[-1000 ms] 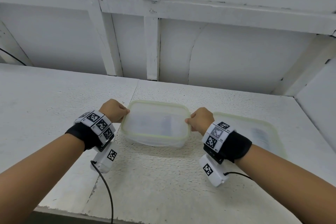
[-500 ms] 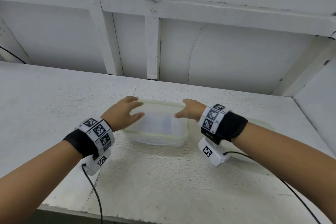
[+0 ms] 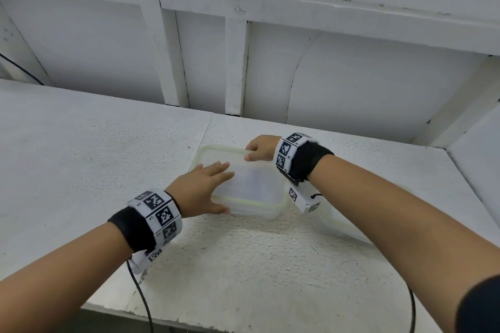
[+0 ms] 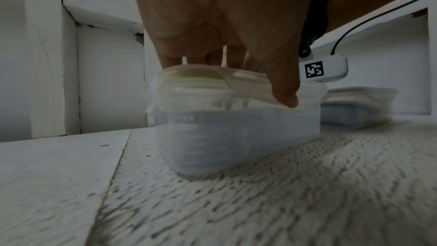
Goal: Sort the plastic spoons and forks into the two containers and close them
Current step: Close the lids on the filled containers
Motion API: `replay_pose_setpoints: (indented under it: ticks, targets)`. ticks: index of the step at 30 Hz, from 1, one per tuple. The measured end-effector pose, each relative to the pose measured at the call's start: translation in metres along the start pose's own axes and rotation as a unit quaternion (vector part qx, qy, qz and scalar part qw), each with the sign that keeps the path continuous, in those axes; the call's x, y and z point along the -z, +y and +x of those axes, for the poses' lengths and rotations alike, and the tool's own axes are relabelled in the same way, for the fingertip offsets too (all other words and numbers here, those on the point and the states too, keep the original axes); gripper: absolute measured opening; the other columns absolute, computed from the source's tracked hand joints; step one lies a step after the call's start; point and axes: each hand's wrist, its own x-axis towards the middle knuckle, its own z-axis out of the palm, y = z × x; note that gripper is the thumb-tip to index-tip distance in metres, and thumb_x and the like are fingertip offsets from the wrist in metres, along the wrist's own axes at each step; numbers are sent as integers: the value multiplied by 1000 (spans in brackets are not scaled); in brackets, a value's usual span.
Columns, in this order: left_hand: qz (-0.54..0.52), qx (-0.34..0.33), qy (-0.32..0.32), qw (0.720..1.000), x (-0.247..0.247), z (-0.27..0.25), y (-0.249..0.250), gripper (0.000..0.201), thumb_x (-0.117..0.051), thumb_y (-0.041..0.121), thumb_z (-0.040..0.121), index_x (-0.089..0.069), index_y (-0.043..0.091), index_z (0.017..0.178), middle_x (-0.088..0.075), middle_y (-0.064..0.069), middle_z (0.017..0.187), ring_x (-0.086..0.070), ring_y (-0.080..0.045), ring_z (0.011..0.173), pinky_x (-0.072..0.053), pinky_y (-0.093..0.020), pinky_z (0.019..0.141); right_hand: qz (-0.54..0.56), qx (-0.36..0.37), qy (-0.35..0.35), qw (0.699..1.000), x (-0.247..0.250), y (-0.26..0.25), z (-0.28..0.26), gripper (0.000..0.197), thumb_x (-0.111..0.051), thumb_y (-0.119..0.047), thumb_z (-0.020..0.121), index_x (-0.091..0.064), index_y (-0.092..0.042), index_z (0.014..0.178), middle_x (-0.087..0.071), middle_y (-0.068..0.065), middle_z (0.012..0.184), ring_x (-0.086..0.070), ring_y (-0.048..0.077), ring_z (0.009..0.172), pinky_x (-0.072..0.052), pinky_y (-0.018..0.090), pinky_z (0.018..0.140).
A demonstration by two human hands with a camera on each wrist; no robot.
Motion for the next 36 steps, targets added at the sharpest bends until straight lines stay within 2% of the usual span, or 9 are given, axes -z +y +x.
replay_pose_setpoints:
  ticks: [12, 15, 17, 20, 22, 24, 27, 30, 36]
  targets:
    - [2, 4, 9, 1000, -2, 1, 1, 80, -57, 52, 84, -19, 23, 148, -5, 2, 158, -5, -12, 145, -4, -30, 117, 17, 8, 18, 1000, -4, 3, 5, 35, -47, -23, 97, -59, 1, 119, -60, 14, 118, -53, 25, 102, -36, 28, 79]
    - [8, 7, 6, 1000, 0, 2, 2, 80, -57, 52, 84, -18, 24, 148, -4, 3, 158, -5, -11, 145, -4, -30, 117, 17, -11, 28, 999, -6, 1, 10, 34, -45, -17, 95, -49, 0, 66, -43, 8, 70, -36, 16, 64, -24, 26, 55]
    - [7, 12, 4, 1000, 0, 2, 2, 81, -58, 52, 84, -18, 24, 148, -4, 4, 158, -5, -11, 145, -4, -29, 117, -2, -11, 25, 1000, -6, -2, 12, 40, -44, -15, 95, -31, -12, 57, -32, 2, 62, -27, 13, 55, -21, 25, 51]
    - [5, 10, 6, 1000, -1, 2, 0, 81, -58, 52, 84, -18, 24, 148, -4, 4, 158, -4, -11, 145, -4, -29, 117, 4, -17, 24, 1000, -5, -1, 10, 32, -43, -15, 96, -44, -6, 65, -37, 2, 65, -32, 13, 58, -23, 24, 53]
    - [20, 10, 0, 1000, 3, 1, 1, 82, -57, 56, 82, -19, 26, 148, -5, 7, 158, -7, -9, 145, -10, -28, 116, 14, -11, 1, 1000, 0, 1, 4, 26, -43, -15, 96, -61, 4, 99, -57, 10, 89, -51, 19, 81, -38, 24, 67]
    - [5, 17, -19, 1000, 13, 1, 0, 89, -46, 75, 71, -27, 29, 145, -13, 13, 156, -15, -6, 143, -22, -28, 113, 6, -10, -15, 1000, 8, 5, -7, 39, -43, -20, 98, -51, -6, 133, -53, 8, 133, -48, 21, 122, -35, 30, 101]
    - [-117, 46, 21, 992, 27, 6, -12, 87, -36, 80, 68, -50, 24, 133, -38, 6, 146, -37, -11, 133, -29, -28, 108, -4, -30, -9, 999, 10, 15, -30, 54, -42, -32, 99, -28, -12, 147, -26, 4, 154, -25, 21, 141, -18, 31, 113]
    - [-148, 151, 128, 969, 31, 12, -35, 37, -50, 31, 94, -58, 10, 123, -53, -12, 129, -50, -24, 117, -35, -29, 100, 101, -98, -41, 989, -3, 32, -55, 62, -48, -30, 97, -18, -14, 148, -35, 14, 147, -45, 29, 128, -38, 38, 107]
    - [-311, 301, -62, 899, 39, 20, -48, 34, -43, 26, 98, -62, -1, 106, -67, -14, 96, -68, -23, 79, -59, -32, 70, 382, -183, -81, 902, -23, 48, -60, 45, -52, -14, 95, -36, 7, 132, -63, 28, 97, -65, 30, 71, -58, 38, 67]
